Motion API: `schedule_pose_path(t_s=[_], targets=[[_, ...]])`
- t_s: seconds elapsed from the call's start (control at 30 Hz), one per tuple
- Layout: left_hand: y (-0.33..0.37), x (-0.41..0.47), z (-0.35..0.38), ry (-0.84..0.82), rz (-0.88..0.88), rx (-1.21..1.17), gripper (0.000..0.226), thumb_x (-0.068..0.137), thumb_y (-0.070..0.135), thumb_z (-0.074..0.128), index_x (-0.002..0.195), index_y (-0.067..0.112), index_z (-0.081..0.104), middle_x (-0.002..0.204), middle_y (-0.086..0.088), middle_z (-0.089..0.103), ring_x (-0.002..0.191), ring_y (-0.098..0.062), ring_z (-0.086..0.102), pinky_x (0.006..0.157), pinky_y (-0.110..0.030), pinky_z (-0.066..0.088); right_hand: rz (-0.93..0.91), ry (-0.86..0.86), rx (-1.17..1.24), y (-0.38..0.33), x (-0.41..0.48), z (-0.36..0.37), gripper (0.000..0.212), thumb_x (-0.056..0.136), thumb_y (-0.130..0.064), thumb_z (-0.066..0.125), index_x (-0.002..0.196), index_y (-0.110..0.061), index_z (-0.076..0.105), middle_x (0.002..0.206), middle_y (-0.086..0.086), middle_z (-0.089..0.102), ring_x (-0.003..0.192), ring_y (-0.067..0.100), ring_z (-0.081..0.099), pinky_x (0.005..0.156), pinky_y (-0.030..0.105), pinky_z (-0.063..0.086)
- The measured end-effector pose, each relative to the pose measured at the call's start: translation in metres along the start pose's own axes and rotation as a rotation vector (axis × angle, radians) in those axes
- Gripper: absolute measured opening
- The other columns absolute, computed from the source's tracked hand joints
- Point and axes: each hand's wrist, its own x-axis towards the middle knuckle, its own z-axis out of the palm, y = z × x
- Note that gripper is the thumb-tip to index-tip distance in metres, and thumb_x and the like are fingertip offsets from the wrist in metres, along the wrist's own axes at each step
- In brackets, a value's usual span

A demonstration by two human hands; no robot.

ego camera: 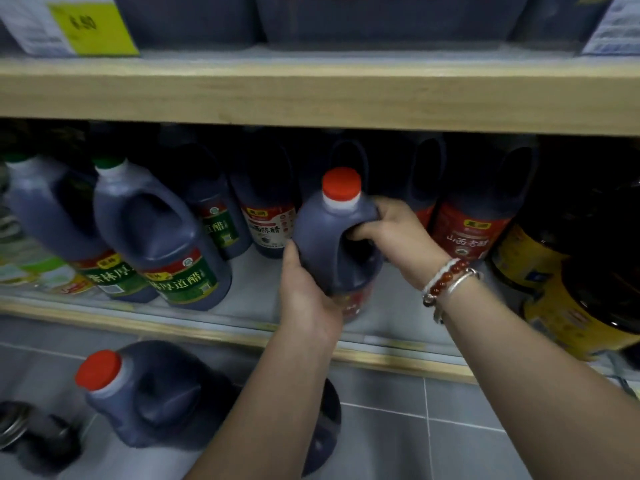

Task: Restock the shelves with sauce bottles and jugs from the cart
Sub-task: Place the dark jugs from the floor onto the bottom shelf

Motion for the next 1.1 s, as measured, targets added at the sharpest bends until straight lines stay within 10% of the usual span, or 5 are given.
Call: schedule_pose_path(t_s=[0.13, 0.3, 0.53, 0.83, 1.1], targets=[[0.002, 0.017, -0.008, 0.027, 0.114, 0.174, 0.054, 0.085, 0.056, 0.049, 0.131, 0.028, 0.051, 0.125, -0.004, 0.063, 0.109, -0.026, 0.061, 0.084, -0.038, 0.050, 0.004, 0.039, -0.026, -0.002, 0.021, 0.002, 0.036, 0.075, 0.017, 0.052, 0.063, -0.017, 0.052, 0.066, -0.002, 0.055, 0.053, -0.005, 0.055, 0.059, 0.014, 0.042], [-0.002, 0.021, -0.014, 0.062, 0.168, 0.280, 0.075, 0.067, 0.066, 0.056, 0.134, 0.034, 0.047, 0.129, 0.002, 0.061, 0.116, -0.023, 0.058, 0.103, -0.044, 0.043, 0.111, 0.146, -0.134, 0.036, 0.007, 0.011, 0.035, 0.086, -0.028, 0.053, 0.118, -0.016, 0.045, 0.125, 0.015, 0.051, 0.117, 0.031, 0.049, 0.102, 0.044, 0.039], [0.023, 0.018, -0.017, -0.049, -0.016, 0.413, 0.034, 0.099, 0.041, 0.033, 0.086, 0.025, 0.060, 0.057, 0.008, 0.069, 0.070, -0.010, 0.056, 0.065, -0.029, 0.045, 0.385, 0.062, 0.402, 0.065, -0.019, 0.012, 0.033, 0.090, -0.034, 0.053, 0.122, -0.032, 0.046, 0.093, -0.019, 0.060, 0.080, 0.002, 0.057, 0.057, 0.019, 0.046], [0.024, 0.019, -0.011, 0.011, -0.063, 0.478, 0.039, 0.094, 0.048, 0.043, 0.129, 0.034, 0.047, 0.128, 0.001, 0.055, 0.121, -0.031, 0.050, 0.100, -0.049, 0.039, 0.321, 0.259, 0.435, 0.065, -0.017, 0.018, 0.025, 0.090, -0.026, 0.050, 0.115, -0.030, 0.050, 0.086, -0.018, 0.060, 0.074, -0.003, 0.054, 0.058, 0.020, 0.037], [-0.026, 0.009, 0.025, -0.081, -0.150, 0.546, 0.044, 0.094, 0.051, 0.040, 0.133, 0.030, 0.043, 0.132, 0.001, 0.055, 0.120, -0.029, 0.052, 0.099, -0.048, 0.040, 0.277, 0.569, 0.585, 0.077, -0.037, -0.021, 0.010, 0.089, -0.020, 0.051, 0.093, -0.027, 0.057, 0.085, -0.005, 0.066, 0.077, 0.009, 0.063, 0.065, 0.022, 0.047]])
